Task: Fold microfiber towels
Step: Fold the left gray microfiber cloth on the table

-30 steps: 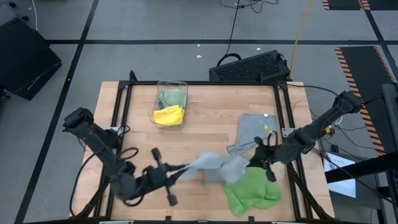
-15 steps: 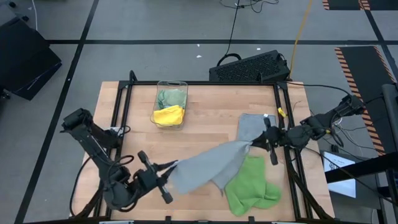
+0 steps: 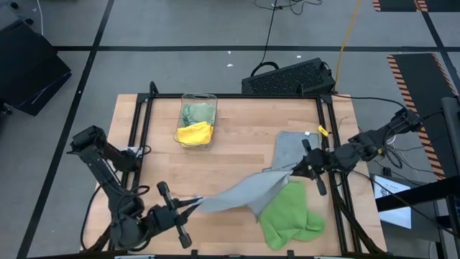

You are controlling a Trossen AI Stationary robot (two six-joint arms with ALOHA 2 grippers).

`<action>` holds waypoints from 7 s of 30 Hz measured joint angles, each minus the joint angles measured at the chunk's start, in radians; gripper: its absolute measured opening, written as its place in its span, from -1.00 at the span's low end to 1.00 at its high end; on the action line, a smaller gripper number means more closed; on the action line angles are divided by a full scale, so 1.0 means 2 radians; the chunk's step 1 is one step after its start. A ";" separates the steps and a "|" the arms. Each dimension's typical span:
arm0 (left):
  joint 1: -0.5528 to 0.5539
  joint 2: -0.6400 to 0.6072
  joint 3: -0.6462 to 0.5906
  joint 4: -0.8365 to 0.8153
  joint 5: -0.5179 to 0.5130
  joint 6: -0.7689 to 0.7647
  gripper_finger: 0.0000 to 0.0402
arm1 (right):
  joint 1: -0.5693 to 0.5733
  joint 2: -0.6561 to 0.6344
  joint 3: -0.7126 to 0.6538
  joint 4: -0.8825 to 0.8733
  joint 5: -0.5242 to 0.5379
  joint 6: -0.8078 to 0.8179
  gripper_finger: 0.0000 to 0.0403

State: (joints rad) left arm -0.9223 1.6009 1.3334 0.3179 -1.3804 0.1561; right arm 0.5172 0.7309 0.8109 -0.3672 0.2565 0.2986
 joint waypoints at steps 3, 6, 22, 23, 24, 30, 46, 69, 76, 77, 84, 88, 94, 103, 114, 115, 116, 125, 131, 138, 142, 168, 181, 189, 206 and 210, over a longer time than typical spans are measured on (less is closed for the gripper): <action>0.006 0.000 0.000 -0.013 0.000 -0.007 -0.93 | 0.005 0.026 0.066 -0.064 0.000 -0.003 -1.00; 0.013 0.000 0.000 -0.030 -0.009 -0.031 -0.91 | 0.003 0.068 0.147 -0.144 0.000 0.007 -1.00; -0.058 -0.013 0.000 0.039 -0.080 0.041 -0.96 | 0.043 0.244 0.368 -0.270 -0.168 0.058 -1.00; -0.052 -0.016 0.000 0.022 -0.094 0.041 -0.95 | 0.037 0.246 0.368 -0.281 -0.161 0.056 -1.00; -0.042 -0.021 -0.003 -0.002 -0.092 0.035 -0.94 | 0.031 0.247 0.368 -0.292 -0.150 0.054 -1.00; 0.029 -0.033 -0.025 -0.169 -0.060 -0.123 -0.97 | 0.002 0.256 0.368 -0.339 -0.102 0.034 -1.00; 0.211 -0.111 -0.023 -0.440 0.479 -0.370 -0.94 | -0.009 0.250 0.346 -0.387 -0.082 0.043 -1.00; 0.073 -0.008 0.268 -0.621 0.464 -0.436 -0.96 | 0.087 0.272 0.390 -0.374 -0.174 0.193 -0.98; 0.136 -0.013 0.263 -0.848 0.413 -0.511 -0.96 | 0.015 0.254 0.396 -0.482 -0.099 0.090 -0.98; 0.147 -0.013 0.256 -0.876 0.413 -0.528 -0.94 | 0.001 0.252 0.393 -0.495 -0.079 0.077 -0.98; 0.220 -0.012 0.170 -0.912 0.413 -0.548 -0.98 | -0.105 0.246 0.334 -0.484 -0.019 -0.032 -0.98; 0.249 -0.012 0.119 -0.899 0.415 -0.541 -0.93 | -0.156 0.247 0.278 -0.435 0.015 -0.088 -0.98; 0.266 -0.012 0.068 -0.856 0.436 -0.525 -0.98 | -0.196 0.246 0.198 -0.353 0.029 -0.122 -0.98; 0.247 -0.012 0.021 -0.794 0.443 -0.471 -0.97 | -0.186 0.246 0.094 -0.253 -0.019 -0.046 -0.98; 0.240 -0.012 -0.085 -0.757 0.440 -0.507 -0.98 | -0.153 0.247 0.033 -0.138 -0.095 0.077 -0.98; 0.238 -0.012 -0.087 -0.757 0.438 -0.507 -0.97 | -0.149 0.246 0.033 -0.136 -0.107 0.087 -0.98; 0.238 -0.012 -0.088 -0.757 0.435 -0.507 -0.95 | -0.147 0.246 0.033 -0.136 -0.121 0.095 -0.98; 0.261 -0.016 -0.021 -0.761 0.289 -0.379 -0.96 | -0.158 0.190 0.033 -0.230 -0.188 0.151 -0.98; 0.291 -0.016 0.025 -0.759 0.242 -0.295 -0.96 | -0.179 0.114 0.034 -0.315 -0.104 0.161 -0.98; 0.298 -0.016 0.025 -0.786 0.288 -0.328 -0.94 | -0.177 0.060 0.032 -0.294 -0.061 0.156 -0.98; 0.290 -0.016 0.025 -0.796 0.292 -0.333 -0.98 | -0.168 0.069 0.015 -0.238 -0.069 0.144 -0.98; 0.242 -0.016 -0.119 -0.689 0.369 -0.440 -0.96 | -0.077 0.199 -0.044 -0.035 -0.141 0.242 -0.98; 0.200 -0.016 -0.162 -0.654 0.381 -0.523 -0.97 | -0.004 0.254 -0.044 -0.003 -0.046 0.326 -0.98; 0.218 -0.016 -0.182 -0.615 0.385 -0.511 -0.98 | 0.006 0.253 -0.044 -0.004 -0.015 0.301 -0.98; 0.214 -0.016 -0.182 -0.614 0.390 -0.512 -0.90 | 0.040 0.253 -0.044 0.000 0.055 0.284 -0.98; 0.214 -0.016 -0.182 -0.614 0.390 -0.511 -0.97 | 0.044 0.253 -0.044 0.001 0.056 0.283 -0.98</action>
State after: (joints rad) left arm -0.4942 1.5684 0.9691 -0.9104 -0.6010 -0.8658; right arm 0.6055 1.2366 0.7223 -0.3647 0.3679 0.8643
